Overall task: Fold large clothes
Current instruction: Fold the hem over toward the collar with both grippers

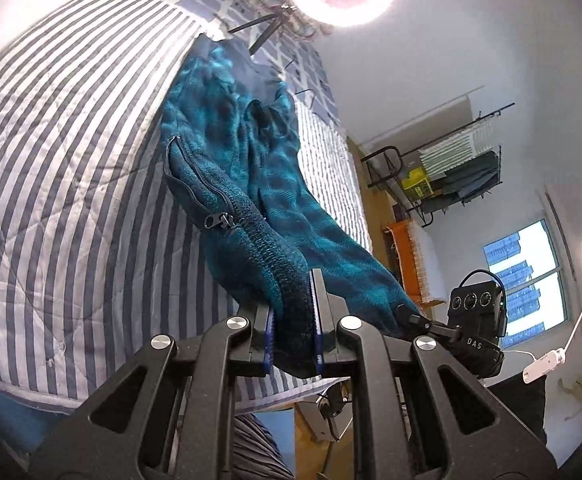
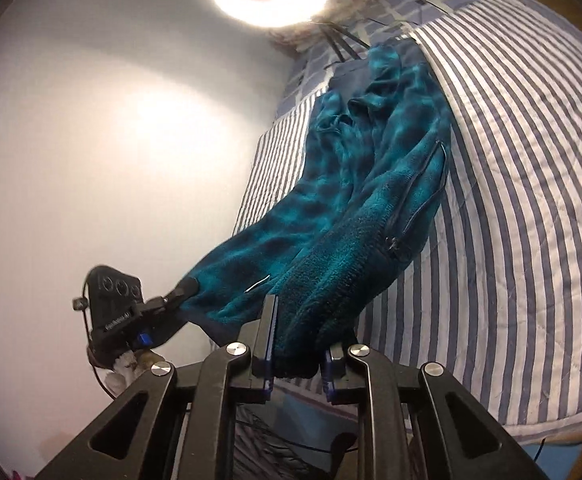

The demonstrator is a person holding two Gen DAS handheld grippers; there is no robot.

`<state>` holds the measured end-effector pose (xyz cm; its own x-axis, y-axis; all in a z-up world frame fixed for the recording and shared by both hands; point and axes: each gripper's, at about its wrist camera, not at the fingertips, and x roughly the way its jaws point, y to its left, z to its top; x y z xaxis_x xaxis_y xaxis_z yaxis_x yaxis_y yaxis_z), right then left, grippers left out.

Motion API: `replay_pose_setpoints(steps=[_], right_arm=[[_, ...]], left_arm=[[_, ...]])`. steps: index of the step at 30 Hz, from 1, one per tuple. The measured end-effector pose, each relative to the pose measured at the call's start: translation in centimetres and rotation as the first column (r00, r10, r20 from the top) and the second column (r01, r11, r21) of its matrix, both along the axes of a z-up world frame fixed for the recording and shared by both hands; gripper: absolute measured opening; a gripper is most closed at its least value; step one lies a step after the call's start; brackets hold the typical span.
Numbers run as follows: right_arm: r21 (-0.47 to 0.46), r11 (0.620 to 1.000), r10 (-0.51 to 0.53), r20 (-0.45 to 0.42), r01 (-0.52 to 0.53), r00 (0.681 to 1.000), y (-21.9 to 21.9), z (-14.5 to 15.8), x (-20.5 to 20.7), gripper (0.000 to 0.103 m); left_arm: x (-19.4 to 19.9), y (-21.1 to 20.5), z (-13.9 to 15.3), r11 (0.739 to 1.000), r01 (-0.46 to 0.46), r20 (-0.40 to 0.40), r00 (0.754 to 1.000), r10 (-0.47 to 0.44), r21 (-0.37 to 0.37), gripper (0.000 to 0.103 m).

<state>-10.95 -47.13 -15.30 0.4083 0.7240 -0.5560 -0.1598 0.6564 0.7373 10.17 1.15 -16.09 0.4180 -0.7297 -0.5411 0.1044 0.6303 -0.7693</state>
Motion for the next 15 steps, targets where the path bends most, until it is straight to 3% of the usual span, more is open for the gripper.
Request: replay_pose_setpoints(steps=[10, 15], right_arm=[[0.068, 0.996, -0.054, -0.154, 0.065, 0.987, -1.5, -3.8, 1.7, 0.016], [0.088, 0.991, -0.086, -0.152, 0.100, 0.985, -2.2, -3.5, 4.7, 0.016]], left_arm=[[1.3, 0.4, -4.4, 0.999, -0.048, -0.164, 0.985, 0.050, 0.016, 0.012], [5.6, 0.0, -3.3, 0.997, -0.072, -0.142, 0.987, 0.075, 0.030, 0.012]])
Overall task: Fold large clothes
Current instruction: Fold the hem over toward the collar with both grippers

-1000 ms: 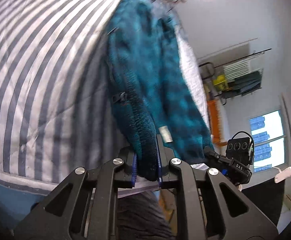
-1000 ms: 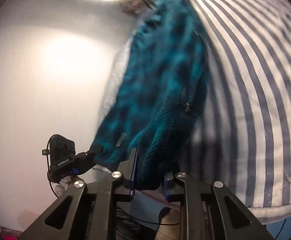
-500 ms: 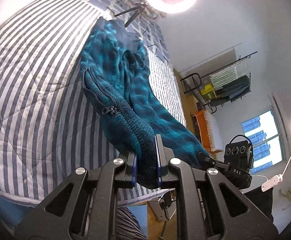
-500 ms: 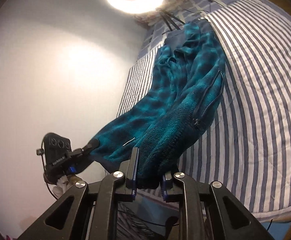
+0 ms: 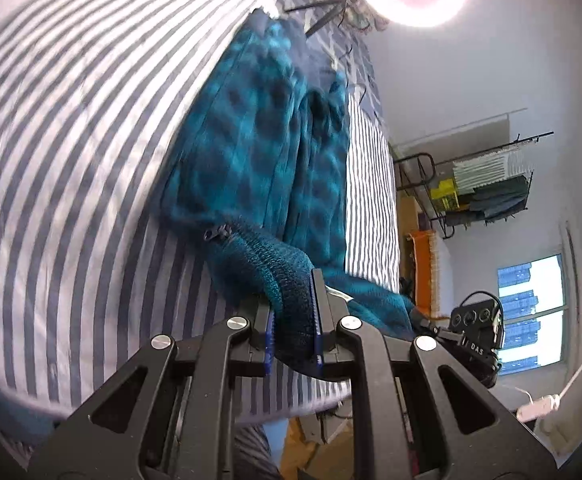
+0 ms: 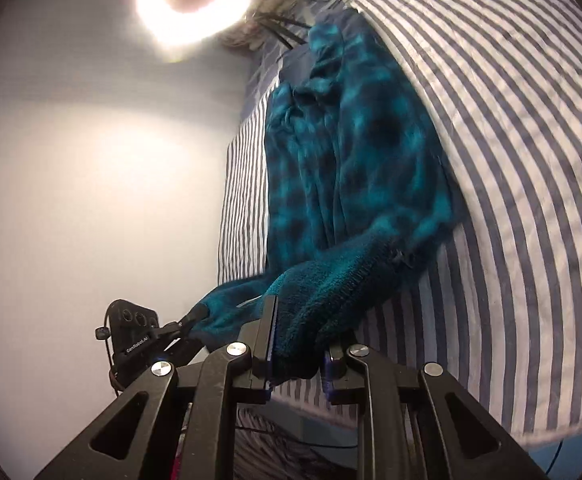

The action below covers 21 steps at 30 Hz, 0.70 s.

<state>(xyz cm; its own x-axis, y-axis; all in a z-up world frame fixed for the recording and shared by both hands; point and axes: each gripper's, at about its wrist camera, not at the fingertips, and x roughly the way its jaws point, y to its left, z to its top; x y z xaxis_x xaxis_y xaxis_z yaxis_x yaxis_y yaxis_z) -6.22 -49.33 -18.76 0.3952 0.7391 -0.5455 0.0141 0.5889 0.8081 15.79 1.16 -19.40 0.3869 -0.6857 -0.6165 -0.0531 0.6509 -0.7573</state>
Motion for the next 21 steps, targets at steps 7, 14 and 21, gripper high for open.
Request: replay_pose_setpoints(steps=[7, 14, 21], right_arm=[[-0.046, 0.998, -0.042, 0.031, 0.044, 0.999, -0.5, 1.2, 7.4, 0.016], [-0.085, 0.994, -0.069, -0.020, 0.067, 0.997, -0.7, -1.2, 13.1, 0.016], [-0.111, 0.992, -0.073, -0.083, 0.064, 0.994, -0.6, -4.6, 16.0, 0.016]], left_arm=[[7.1, -1.9, 0.0, 0.997, -0.044, 0.025, 0.999, 0.043, 0.063, 0.012], [11.5, -2.7, -3.4, 0.991, -0.082, -0.037, 0.996, 0.086, 0.107, 0.012], [13.6, -3.7, -6.4, 0.980, -0.088, -0.073, 0.992, 0.102, 0.177, 0.013]])
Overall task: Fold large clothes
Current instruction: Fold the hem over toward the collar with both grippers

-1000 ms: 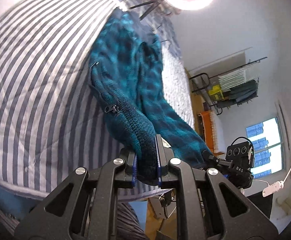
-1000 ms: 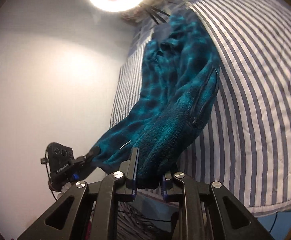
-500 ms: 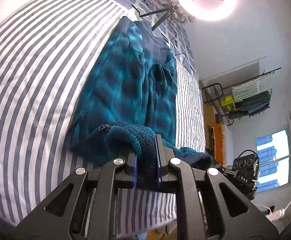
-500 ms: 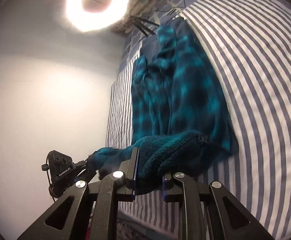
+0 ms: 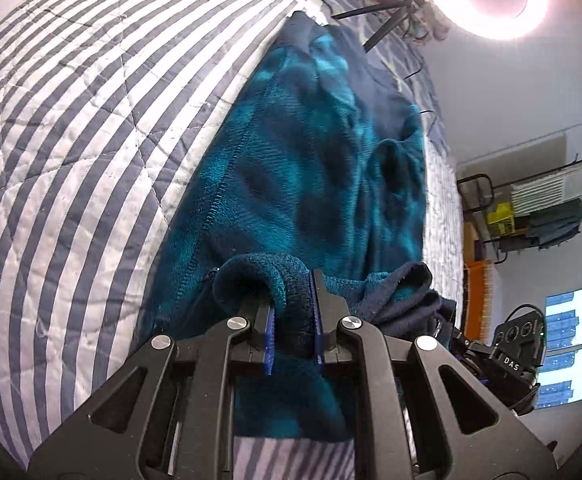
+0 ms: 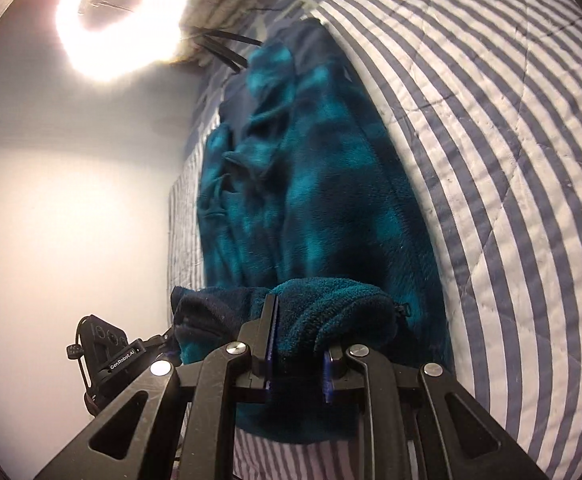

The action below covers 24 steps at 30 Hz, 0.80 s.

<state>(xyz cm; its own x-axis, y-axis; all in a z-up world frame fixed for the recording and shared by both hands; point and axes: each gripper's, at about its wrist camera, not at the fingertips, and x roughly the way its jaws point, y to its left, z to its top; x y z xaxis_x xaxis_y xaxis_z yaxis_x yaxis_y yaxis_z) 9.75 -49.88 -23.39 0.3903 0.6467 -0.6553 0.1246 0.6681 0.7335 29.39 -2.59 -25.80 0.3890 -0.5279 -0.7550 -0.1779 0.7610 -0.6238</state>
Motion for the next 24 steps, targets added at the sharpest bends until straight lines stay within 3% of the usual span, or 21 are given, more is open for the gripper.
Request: replay_pose_setpoints(steps=[6, 9, 11, 13, 16, 18, 21, 24], right_arm=[[0.007, 1.000, -0.001, -0.020, 0.002, 1.000, 0.4, -1.2, 0.9, 0.022], [0.032, 0.999, 0.014, -0.006, -0.013, 1.000, 0.5, -0.8, 1.2, 0.035], [0.040, 0.999, 0.015, 0.030, -0.017, 0.999, 0.3, 0.1, 1.1, 0.066], [0.041, 0.999, 0.027, 0.089, -0.031, 0.996, -0.1, 1.4, 0.6, 0.074], [0.050, 0.997, 0.047, 0.164, -0.056, 0.985, -0.9, 3.1, -0.4, 0.074], [-0.016, 0.997, 0.073, 0.232, -0.071, 0.970, -1.4, 4.5, -1.3, 0.073], [-0.237, 0.968, 0.156, 0.295, -0.087, 0.943, -1.1, 5.6, -2.4, 0.071], [-0.335, 0.934, 0.224, 0.289, -0.120, 0.931, -0.8, 4.7, -2.6, 0.067]], left_arm=[[0.7, -0.4, -0.9, 1.000, 0.014, -0.015, 1.000, -0.014, 0.001, 0.018], [0.6, -0.2, 0.0, 0.999, 0.035, -0.012, 0.999, -0.035, -0.028, 0.031], [0.4, 0.0, 0.8, 0.997, 0.051, 0.005, 0.999, -0.050, -0.058, 0.056], [0.1, 0.4, 1.9, 0.996, 0.050, 0.037, 0.998, -0.047, -0.068, 0.067], [-0.3, 0.9, 3.1, 0.992, 0.069, 0.061, 0.996, -0.063, -0.104, 0.067], [-0.8, 1.3, 4.1, 0.992, 0.088, 0.110, 0.991, -0.078, -0.089, 0.067], [-1.5, 2.0, 4.8, 0.993, 0.107, 0.188, 0.976, -0.114, 0.049, 0.067], [-1.2, 2.3, 3.8, 0.981, 0.133, 0.203, 0.966, -0.160, 0.140, 0.067]])
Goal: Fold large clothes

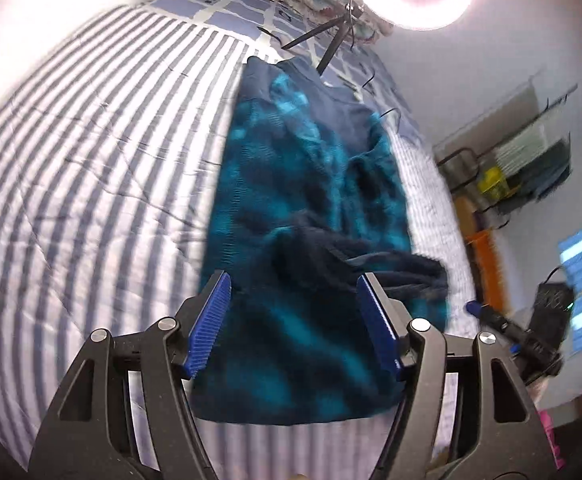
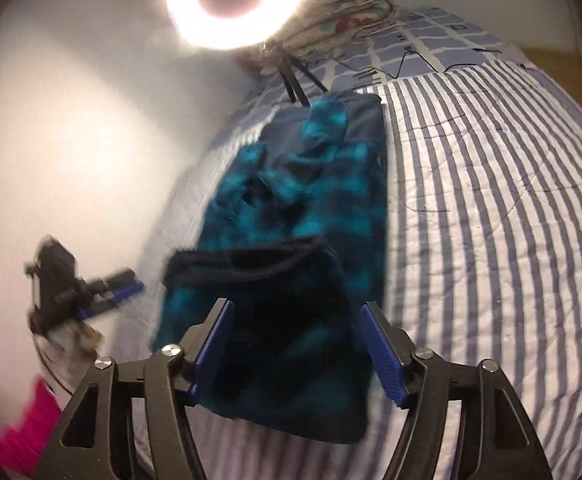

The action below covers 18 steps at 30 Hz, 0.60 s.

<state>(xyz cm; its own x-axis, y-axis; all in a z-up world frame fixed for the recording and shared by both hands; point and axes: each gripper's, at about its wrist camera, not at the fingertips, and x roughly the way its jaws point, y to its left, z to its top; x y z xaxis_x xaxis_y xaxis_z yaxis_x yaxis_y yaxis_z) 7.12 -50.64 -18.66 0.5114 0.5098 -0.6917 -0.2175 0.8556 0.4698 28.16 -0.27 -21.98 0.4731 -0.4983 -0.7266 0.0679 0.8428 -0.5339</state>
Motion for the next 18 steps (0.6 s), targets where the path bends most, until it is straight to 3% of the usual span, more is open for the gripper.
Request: replay_pose_setpoints(steps=[3, 6, 9, 10, 12, 13, 14, 18], right_arm=[[-0.042, 0.999, 0.006, 0.001, -0.005, 1.000, 0.8, -1.5, 1.0, 0.066], [-0.051, 0.998, 0.024, 0.012, -0.023, 1.000, 1.7, -2.2, 2.2, 0.066], [-0.087, 0.995, 0.046, 0.022, -0.044, 0.999, 3.2, -2.8, 3.2, 0.066], [-0.099, 0.994, 0.051, 0.023, -0.049, 0.998, 3.6, -2.9, 3.4, 0.063], [-0.112, 0.991, 0.068, 0.013, -0.067, 0.998, 4.3, -3.3, 4.1, 0.044], [-0.117, 0.991, 0.072, 0.013, -0.070, 0.997, 4.4, -3.3, 4.1, 0.035], [-0.130, 0.989, 0.076, 0.020, -0.072, 0.997, 4.5, -3.2, 4.1, 0.028], [-0.157, 0.984, 0.087, 0.036, -0.080, 0.996, 4.5, -2.5, 3.8, 0.017]], left_arm=[[0.8, -0.7, -1.0, 0.996, 0.045, 0.021, 0.999, -0.047, 0.070, 0.064], [1.5, -1.7, -1.7, 0.992, 0.088, 0.034, 0.995, -0.091, 0.087, 0.063], [1.9, -3.2, -1.8, 0.982, 0.123, 0.054, 0.990, -0.131, 0.141, 0.049], [2.1, -3.7, -1.8, 0.979, 0.132, 0.056, 0.988, -0.142, 0.153, 0.042], [2.5, -4.3, -1.9, 0.977, 0.132, 0.066, 0.987, -0.145, 0.168, 0.032], [2.7, -4.6, -2.0, 0.976, 0.137, 0.064, 0.987, -0.149, 0.167, 0.011], [2.9, -4.7, -2.1, 0.977, 0.137, 0.057, 0.987, -0.148, 0.165, 0.002], [2.7, -4.2, -1.9, 0.983, 0.068, 0.069, 0.994, -0.080, 0.169, 0.000]])
